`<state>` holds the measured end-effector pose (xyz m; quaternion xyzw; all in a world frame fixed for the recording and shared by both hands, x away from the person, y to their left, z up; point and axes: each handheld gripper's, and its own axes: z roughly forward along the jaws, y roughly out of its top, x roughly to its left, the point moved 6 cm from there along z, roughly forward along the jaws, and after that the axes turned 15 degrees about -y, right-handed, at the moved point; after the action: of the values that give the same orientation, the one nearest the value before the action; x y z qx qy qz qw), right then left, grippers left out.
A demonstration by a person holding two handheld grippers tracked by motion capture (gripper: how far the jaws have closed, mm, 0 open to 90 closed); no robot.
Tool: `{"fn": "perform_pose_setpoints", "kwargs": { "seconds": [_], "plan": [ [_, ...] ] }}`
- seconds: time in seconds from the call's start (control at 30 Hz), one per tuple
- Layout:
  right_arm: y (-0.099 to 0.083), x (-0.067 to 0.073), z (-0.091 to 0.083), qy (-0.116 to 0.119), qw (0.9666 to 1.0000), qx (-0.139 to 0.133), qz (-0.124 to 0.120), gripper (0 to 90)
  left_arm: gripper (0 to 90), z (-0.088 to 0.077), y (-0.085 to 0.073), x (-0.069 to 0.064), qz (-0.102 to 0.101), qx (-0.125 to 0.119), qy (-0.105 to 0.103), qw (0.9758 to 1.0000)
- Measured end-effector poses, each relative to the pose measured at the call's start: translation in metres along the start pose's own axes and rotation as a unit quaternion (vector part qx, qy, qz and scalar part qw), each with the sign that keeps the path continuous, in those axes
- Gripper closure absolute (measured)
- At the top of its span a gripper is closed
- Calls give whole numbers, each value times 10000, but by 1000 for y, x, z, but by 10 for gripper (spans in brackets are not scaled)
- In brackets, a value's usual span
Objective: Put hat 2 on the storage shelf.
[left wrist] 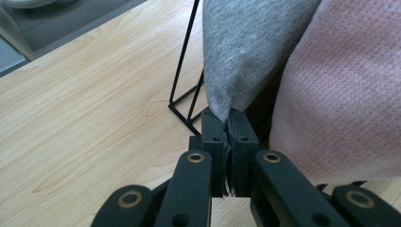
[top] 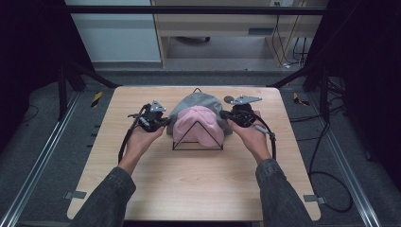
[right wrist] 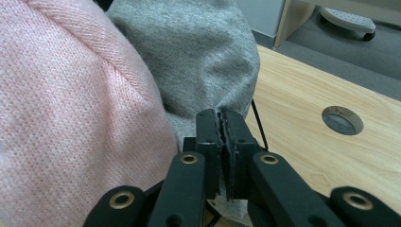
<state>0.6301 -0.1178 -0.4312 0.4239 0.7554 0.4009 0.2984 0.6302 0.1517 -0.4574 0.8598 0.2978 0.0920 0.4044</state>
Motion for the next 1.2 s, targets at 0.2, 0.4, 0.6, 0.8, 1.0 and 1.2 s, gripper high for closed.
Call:
{"fn": "perform_pose_setpoints", "kwargs": {
  "seconds": [0.2, 0.4, 0.6, 0.8, 1.0, 1.2],
  "plan": [
    [0, -1, -5, -108, 9999, 1, 31, 661, 711, -3, -3, 0, -68, -171, 145, 9997],
    [-3, -7, -27, -368, 9993, -74, 10, 411, 529, -22, -6, -1, -210, -364, 315, 9986],
    [-12, -24, -49, -834, 9965, -88, -22, 303, 427, -39, -13, -4, -92, -251, 539, 9982],
    [-35, -31, -62, -956, 9952, 94, 205, 235, 261, -44, -42, -14, -193, 48, 424, 9989],
    [-76, -22, -72, -1079, 9929, 318, 382, 158, 126, -50, -86, -22, -400, 169, 231, 9988],
    [-127, -11, -73, -1119, 9899, 805, 343, 95, 88, -64, -118, -23, -587, 196, 200, 9979]
  ]
}}
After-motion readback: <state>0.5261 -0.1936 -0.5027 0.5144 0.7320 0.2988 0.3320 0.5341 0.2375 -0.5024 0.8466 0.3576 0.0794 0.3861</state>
